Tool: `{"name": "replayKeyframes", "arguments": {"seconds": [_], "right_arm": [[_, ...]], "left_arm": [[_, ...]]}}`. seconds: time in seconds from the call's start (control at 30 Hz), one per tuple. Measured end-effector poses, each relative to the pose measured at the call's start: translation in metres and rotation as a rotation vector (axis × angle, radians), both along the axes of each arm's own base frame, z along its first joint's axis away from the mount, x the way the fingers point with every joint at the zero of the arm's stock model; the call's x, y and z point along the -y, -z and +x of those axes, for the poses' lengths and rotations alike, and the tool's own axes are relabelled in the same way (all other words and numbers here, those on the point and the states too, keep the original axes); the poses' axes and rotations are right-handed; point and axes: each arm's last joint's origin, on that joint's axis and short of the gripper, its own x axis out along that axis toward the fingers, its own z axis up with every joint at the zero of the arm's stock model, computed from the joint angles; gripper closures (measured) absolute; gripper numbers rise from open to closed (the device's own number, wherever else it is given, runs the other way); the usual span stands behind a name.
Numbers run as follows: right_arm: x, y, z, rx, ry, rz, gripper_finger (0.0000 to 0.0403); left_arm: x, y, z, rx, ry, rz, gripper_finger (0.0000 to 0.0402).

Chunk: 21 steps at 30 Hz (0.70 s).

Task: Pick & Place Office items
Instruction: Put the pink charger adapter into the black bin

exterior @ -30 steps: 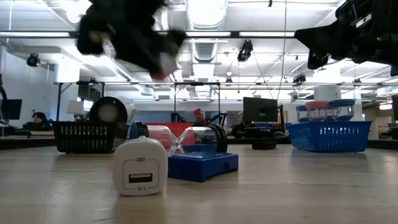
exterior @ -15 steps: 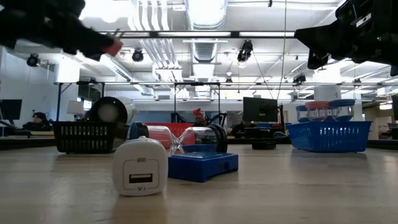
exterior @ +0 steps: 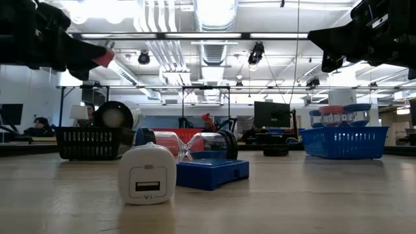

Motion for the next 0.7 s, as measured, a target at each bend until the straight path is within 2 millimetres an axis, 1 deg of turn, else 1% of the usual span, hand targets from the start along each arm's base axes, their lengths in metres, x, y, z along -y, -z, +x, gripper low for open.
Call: {"name": "replayKeyframes", "arguments": {"seconds": [0.1, 0.17, 0.3, 0.37, 0.47, 0.57, 0.7], "right_arm": [[0.000, 0.000, 0.000, 0.000, 0.000, 0.000, 0.0394], [0.000, 0.000, 0.000, 0.000, 0.000, 0.000, 0.0394], [0.000, 0.000, 0.000, 0.000, 0.003, 0.000, 0.0394], [0.001, 0.000, 0.000, 0.000, 0.021, 0.002, 0.0394], [0.001, 0.000, 0.000, 0.001, 0.028, 0.000, 0.0394], [0.001, 0.000, 0.000, 0.001, 0.028, 0.000, 0.0394], [0.001, 0.000, 0.000, 0.000, 0.027, 0.001, 0.0394]], "left_arm": [[-0.001, 0.003, 0.000, -0.010, -0.051, -0.028, 0.0267], [-0.003, 0.002, 0.000, -0.028, -0.115, -0.067, 0.0267], [-0.008, -0.009, -0.001, -0.156, -0.264, -0.126, 0.0267], [-0.009, -0.015, 0.001, -0.227, -0.299, -0.138, 0.0267], [-0.009, -0.020, 0.009, -0.322, -0.315, -0.142, 0.0267], [-0.010, -0.016, 0.021, -0.435, -0.324, -0.127, 0.0267], [-0.010, 0.000, 0.035, -0.591, -0.340, -0.114, 0.0267]]}}
